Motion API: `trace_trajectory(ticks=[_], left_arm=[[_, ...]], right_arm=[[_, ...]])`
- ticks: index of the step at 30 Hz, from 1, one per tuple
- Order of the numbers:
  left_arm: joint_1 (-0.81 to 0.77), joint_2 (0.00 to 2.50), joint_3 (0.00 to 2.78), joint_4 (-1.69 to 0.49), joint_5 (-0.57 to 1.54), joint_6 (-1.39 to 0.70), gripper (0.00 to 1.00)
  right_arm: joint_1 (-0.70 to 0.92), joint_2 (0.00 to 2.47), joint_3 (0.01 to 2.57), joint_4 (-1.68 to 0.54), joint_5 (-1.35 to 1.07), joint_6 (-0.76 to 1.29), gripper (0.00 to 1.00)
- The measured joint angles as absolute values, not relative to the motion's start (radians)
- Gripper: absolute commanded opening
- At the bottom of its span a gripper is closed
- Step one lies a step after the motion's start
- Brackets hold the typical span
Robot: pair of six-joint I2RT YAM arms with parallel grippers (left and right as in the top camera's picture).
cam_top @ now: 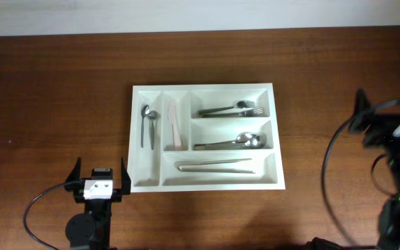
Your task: Pack container
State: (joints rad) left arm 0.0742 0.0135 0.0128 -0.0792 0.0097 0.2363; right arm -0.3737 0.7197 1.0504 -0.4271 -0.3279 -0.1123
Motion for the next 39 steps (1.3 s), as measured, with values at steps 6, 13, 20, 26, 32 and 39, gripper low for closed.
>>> trace_trajectory(ticks=[6, 13, 20, 26, 32, 39], left_arm=[[0.074, 0.014, 0.013, -0.079, 0.01, 0.236, 0.99], [0.074, 0.014, 0.013, -0.079, 0.01, 0.237, 0.99], [0.074, 0.014, 0.013, -0.079, 0.01, 0.236, 0.99], [0.074, 0.014, 0.013, -0.079, 0.01, 0.236, 0.99], [0.074, 0.014, 0.013, -0.079, 0.01, 0.236, 0.99], [0.074, 0.014, 0.013, -0.079, 0.01, 0.236, 0.99]], right_arm=[[-0.266, 0.492, 0.827, -0.193, -0.341, -0.113, 0.99], [-0.194, 0.306, 0.529, 0.084, -0.342, -0.113, 0.99], [-0.115, 0.168, 0.332, 0.17, -0.344, -0.112, 0.99], [-0.078, 0.075, 0.24, 0.173, -0.346, -0.112, 0.99], [-0.062, 0.015, 0.173, 0.221, -0.347, -0.113, 0.99], [-0.062, 0.015, 0.093, 0.283, -0.322, -0.163, 0.99]])
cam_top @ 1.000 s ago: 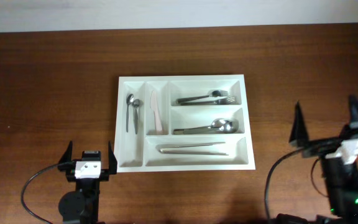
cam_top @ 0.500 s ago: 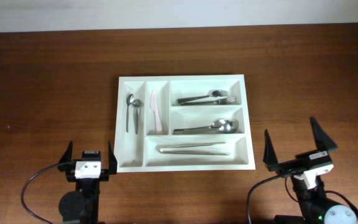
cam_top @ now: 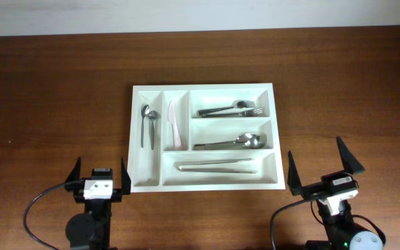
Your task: Pack container
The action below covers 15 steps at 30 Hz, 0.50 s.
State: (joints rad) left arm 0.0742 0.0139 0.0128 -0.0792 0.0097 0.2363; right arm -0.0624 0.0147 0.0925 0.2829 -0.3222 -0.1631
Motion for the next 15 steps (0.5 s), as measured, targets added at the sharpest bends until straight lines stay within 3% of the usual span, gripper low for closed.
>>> trace_trajectory(ticks=[15], left_arm=[[0.074, 0.014, 0.013, -0.079, 0.01, 0.236, 0.99]], right_arm=[[-0.062, 0.015, 0.012, 0.21, -0.178, -0.21, 0.99]])
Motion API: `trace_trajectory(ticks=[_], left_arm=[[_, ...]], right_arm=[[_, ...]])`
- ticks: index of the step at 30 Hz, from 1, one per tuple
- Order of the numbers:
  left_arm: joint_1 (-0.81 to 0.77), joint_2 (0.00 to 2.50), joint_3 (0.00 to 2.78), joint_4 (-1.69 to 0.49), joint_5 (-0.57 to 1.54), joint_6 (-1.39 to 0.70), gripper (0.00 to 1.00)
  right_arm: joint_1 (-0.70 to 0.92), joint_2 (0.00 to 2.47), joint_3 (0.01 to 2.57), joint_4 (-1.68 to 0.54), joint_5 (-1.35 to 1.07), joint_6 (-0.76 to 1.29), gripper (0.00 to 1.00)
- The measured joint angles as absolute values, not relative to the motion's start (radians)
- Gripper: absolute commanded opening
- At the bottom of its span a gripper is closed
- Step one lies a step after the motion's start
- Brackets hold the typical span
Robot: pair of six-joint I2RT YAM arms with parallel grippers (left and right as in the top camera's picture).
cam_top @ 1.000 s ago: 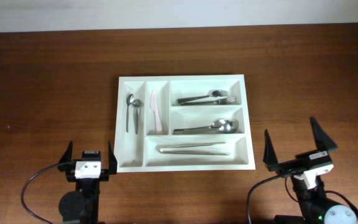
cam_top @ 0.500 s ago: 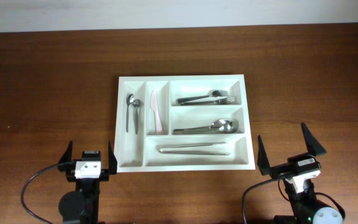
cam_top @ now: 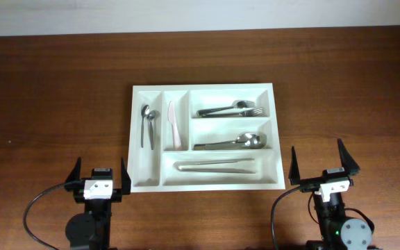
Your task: Pack container
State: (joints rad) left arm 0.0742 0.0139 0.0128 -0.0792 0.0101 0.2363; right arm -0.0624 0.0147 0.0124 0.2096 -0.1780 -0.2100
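Observation:
A white cutlery tray [cam_top: 137, 139] lies in the middle of the wooden table. Its far left slot holds two small spoons [cam_top: 146, 122]. Beside them lies a pale knife [cam_top: 174, 125]. Two forks [cam_top: 232, 109] fill the upper right slot, spoons [cam_top: 231, 142] the middle right one, and tongs [cam_top: 215, 165] the long bottom slot. My left gripper [cam_top: 100, 174] stands open at the near left, just off the tray's bottom left corner. At the near right my right gripper [cam_top: 320, 163] is open beside the tray's bottom right corner. Neither holds anything.
Black cables loop from both arm bases [cam_top: 39, 208] along the near edge. A pale wall strip [cam_top: 200, 14] runs behind the table's far edge.
My right gripper has shifted slightly, now squared up and a little closer to the tray's bottom right corner. The left gripper and the cutlery have not moved.
My right arm was raised at the far right edge, blurred, while the left gripper rested open at the near left. Then the right gripper was down at the near right, open. Now it sits there, straightened. The tray's contents stayed the same throughout.

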Motion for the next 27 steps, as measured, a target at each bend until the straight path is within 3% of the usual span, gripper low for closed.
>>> trace_trajectory(ticks=[13, 27], left_arm=[[0.074, 0.014, 0.013, -0.079, 0.01, 0.236, 0.99], [0.074, 0.014, 0.013, -0.079, 0.01, 0.236, 0.99]], right_arm=[[-0.062, 0.014, 0.01, -0.057, -0.171, -0.179, 0.99], [-0.062, 0.014, 0.01, -0.057, -0.154, -0.126, 0.99]])
